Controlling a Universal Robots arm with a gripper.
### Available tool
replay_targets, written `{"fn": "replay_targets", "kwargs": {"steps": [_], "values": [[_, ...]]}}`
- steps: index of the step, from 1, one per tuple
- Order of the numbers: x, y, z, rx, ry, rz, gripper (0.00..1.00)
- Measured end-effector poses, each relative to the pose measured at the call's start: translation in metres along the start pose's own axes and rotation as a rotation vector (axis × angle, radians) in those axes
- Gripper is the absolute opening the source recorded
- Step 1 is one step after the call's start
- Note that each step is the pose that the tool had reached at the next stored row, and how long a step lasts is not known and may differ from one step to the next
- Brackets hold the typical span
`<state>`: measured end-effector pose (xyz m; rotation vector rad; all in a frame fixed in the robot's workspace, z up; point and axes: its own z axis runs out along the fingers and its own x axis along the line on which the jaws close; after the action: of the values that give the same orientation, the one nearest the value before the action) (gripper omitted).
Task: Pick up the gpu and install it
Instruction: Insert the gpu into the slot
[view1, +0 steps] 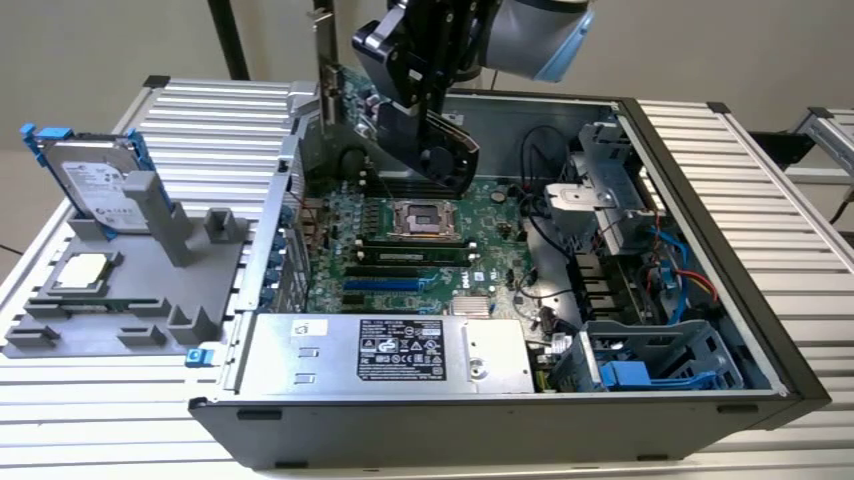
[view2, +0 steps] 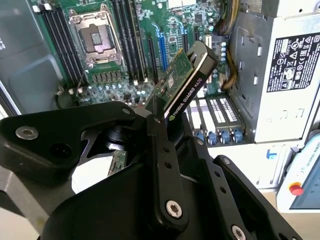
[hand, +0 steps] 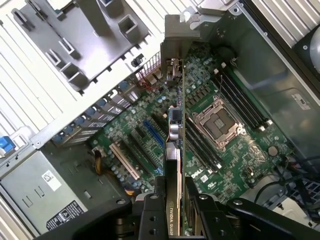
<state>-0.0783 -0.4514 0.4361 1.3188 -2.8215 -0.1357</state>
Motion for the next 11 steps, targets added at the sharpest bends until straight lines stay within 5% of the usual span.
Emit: {"fn": "replay_targets", "kwargs": {"steps": [11], "values": [[0.0,0.0,0.0,-0.0006,0.0038,-0.043,0.0]]}}
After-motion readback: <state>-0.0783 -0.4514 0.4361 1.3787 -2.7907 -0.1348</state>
